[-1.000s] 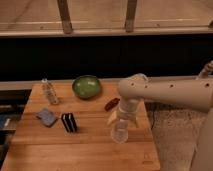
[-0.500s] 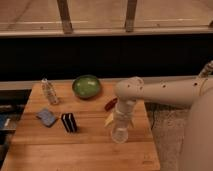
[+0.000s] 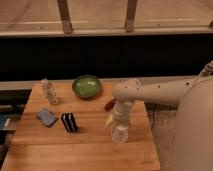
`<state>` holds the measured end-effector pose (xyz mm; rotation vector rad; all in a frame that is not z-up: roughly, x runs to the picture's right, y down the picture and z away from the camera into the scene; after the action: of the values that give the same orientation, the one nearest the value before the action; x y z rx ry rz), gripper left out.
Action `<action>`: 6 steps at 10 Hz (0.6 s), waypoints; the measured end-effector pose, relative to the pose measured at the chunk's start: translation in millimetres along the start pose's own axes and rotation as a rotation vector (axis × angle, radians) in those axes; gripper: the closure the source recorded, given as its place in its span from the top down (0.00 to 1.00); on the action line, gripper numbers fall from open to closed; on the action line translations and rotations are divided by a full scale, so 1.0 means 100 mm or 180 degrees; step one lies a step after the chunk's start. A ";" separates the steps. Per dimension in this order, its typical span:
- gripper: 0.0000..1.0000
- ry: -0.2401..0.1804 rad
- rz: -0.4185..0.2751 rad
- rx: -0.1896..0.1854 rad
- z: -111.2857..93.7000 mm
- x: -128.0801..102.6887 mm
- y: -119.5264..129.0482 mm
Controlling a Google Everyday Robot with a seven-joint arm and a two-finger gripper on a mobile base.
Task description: Place the ceramic cup over the eraser
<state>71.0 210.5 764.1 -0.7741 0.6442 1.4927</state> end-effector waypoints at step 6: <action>0.01 -0.0025 0.0002 0.0155 -0.14 0.06 -0.02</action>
<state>74.1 203.9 751.1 -0.7303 0.6724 1.4747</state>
